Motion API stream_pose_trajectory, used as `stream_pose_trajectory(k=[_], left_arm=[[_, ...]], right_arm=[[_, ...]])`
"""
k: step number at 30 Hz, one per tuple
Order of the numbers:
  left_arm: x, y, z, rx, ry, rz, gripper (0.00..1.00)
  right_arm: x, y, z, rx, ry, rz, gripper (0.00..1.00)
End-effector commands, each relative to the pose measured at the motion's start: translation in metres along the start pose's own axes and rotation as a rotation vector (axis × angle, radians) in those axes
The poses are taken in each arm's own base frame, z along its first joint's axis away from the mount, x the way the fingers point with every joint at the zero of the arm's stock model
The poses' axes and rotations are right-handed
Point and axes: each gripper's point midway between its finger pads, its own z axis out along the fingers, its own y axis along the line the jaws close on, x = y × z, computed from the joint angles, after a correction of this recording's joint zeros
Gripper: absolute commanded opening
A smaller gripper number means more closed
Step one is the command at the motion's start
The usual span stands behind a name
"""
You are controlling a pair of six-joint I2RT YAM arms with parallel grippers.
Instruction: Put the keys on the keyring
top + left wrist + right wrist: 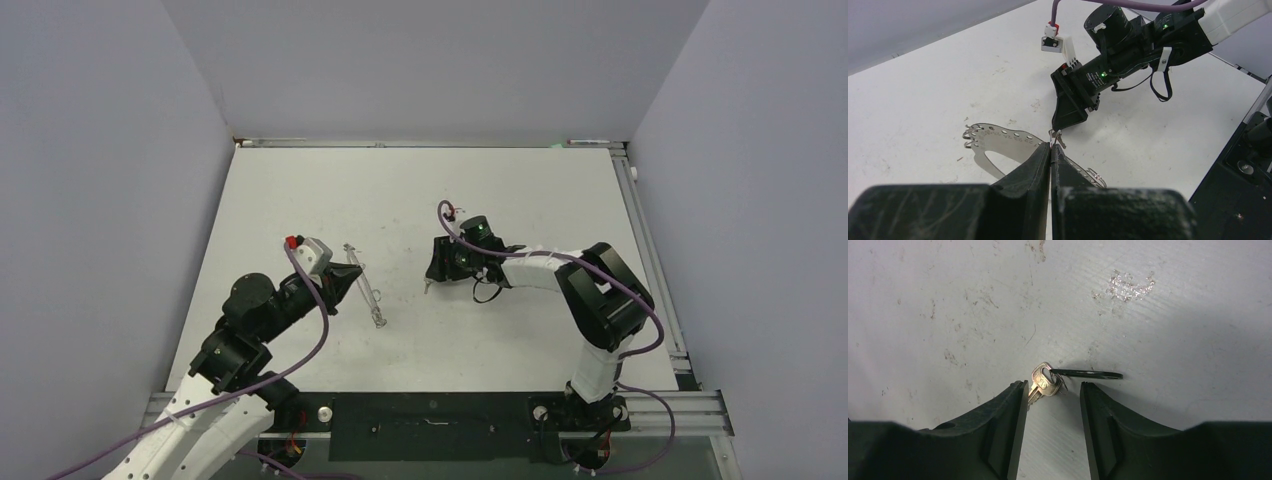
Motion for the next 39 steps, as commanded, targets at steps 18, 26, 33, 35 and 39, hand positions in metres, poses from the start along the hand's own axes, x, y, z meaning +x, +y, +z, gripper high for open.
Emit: stream_pose_trajectory(k=[18,26,33,35,39], left_arm=[[-0.017,0.003,0.004,-0.010,-0.062,0.021,0.00],[-0.017,0.004,0.003,-0.013,-0.063,0.022,0.00],[-0.018,0.004,0.003,-0.011,-0.073,0.023,0.00],[-0.019,0.003,0.003,-0.005,-0.080,0.025,0.00],[-0.019,-0.003,0.003,0.034,-0.109,0.034,0.00]], right_arm=[[-0.008,0.007,0.016,-0.088,-0.016,0.000,0.21],[-0.014,0.018,0.008,-0.136,-0.049,-0.025,0.05],[-0.039,0.038,-0.020,-0.173,-0.124,-0.071,0.05],[-0.046,0.044,-0.029,-0.188,-0.146,-0.085,0.05],[-0.058,0.059,-0.048,-0.227,-0.194,-0.114,0.05]])
